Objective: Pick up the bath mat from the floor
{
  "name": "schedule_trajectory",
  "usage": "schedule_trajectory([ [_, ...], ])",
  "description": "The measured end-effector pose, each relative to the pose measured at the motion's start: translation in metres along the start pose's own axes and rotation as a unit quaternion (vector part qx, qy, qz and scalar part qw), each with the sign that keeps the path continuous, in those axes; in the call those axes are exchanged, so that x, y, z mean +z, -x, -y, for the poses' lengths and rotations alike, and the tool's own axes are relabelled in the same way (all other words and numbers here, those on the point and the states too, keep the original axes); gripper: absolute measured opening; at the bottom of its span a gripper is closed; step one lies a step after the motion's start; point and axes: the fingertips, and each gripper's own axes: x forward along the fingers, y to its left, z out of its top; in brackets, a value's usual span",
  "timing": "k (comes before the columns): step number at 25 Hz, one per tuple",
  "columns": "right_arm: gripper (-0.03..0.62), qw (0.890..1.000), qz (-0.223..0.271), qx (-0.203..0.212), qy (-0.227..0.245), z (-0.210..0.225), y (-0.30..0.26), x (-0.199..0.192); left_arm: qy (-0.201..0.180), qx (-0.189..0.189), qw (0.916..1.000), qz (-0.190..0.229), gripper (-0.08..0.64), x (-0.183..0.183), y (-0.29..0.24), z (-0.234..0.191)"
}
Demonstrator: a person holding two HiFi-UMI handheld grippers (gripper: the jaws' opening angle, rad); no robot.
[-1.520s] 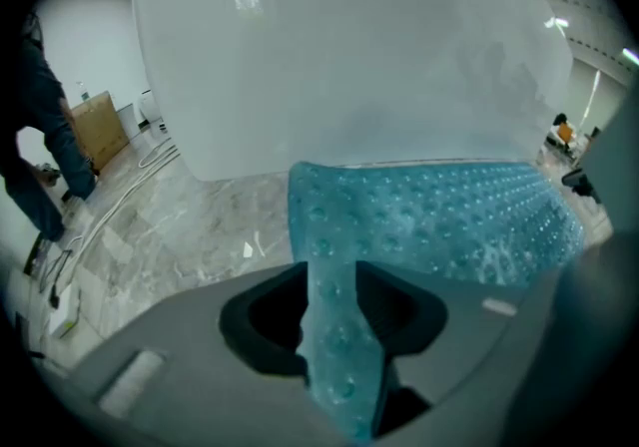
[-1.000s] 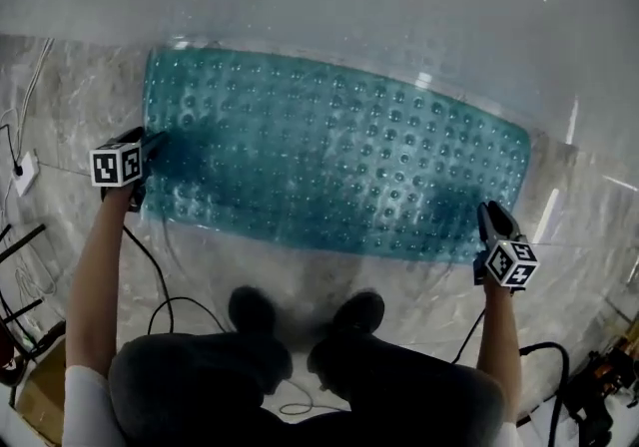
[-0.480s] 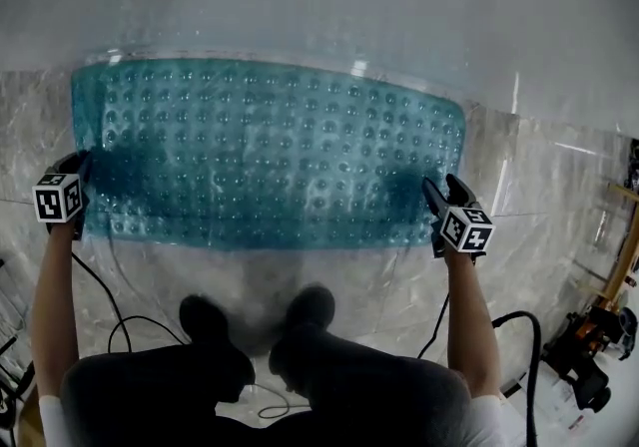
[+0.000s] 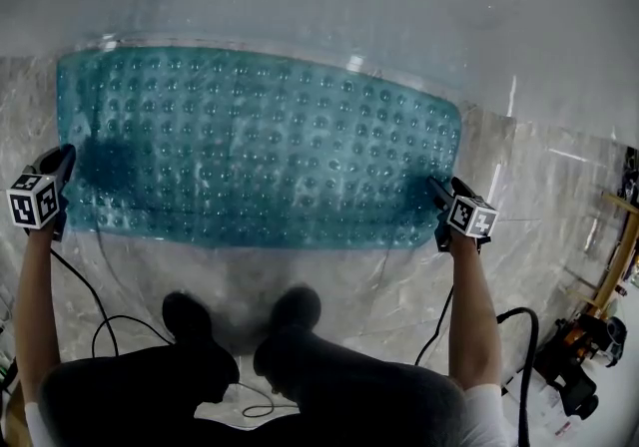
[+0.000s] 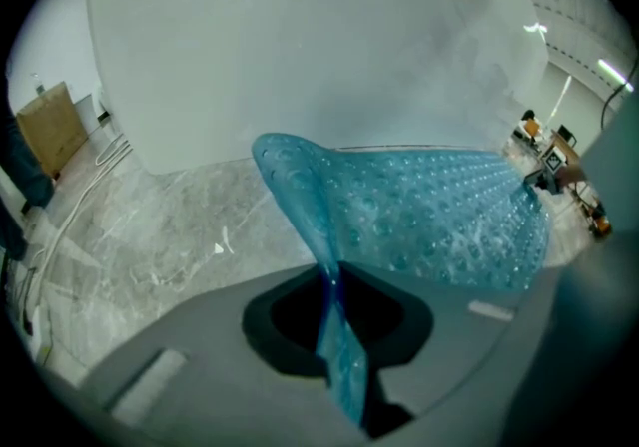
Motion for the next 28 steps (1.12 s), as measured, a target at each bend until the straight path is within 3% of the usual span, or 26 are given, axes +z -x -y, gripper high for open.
schedule_trajectory([
  [5, 0.356, 1.0, 0.012, 0.008, -0.005, -0.005, -0.004, -0.003, 0.002, -0.004, 0.9999, 0.011, 0.029, 0.0, 0.003, 0.004],
  [15, 0.105, 0.998, -0.014, 0.005, 0.062, -0.042, 0.015, 0.002, -0.027, 0.024, 0.999, 0.025, 0.029, 0.0, 0.013, 0.006],
  [21, 0.064, 0.999, 0.002, 0.006, 0.041, -0.061, 0.043, 0.016, -0.022, 0.03, 0.9985, 0.039, 0.028, 0.015, 0.027, 0.017],
  [25, 0.052, 0.999, -0.004, 0.027, 0.042, -0.085, 0.064, 0.017, -0.005, 0.03, 0.9987, 0.041, 0.025, 0.011, 0.042, 0.031],
  [28, 0.049, 0.998, 0.006, 0.055, 0.028, -0.107, 0.081, 0.023, 0.02, 0.009, 0.9988, 0.044, 0.023, 0.015, 0.055, 0.047],
])
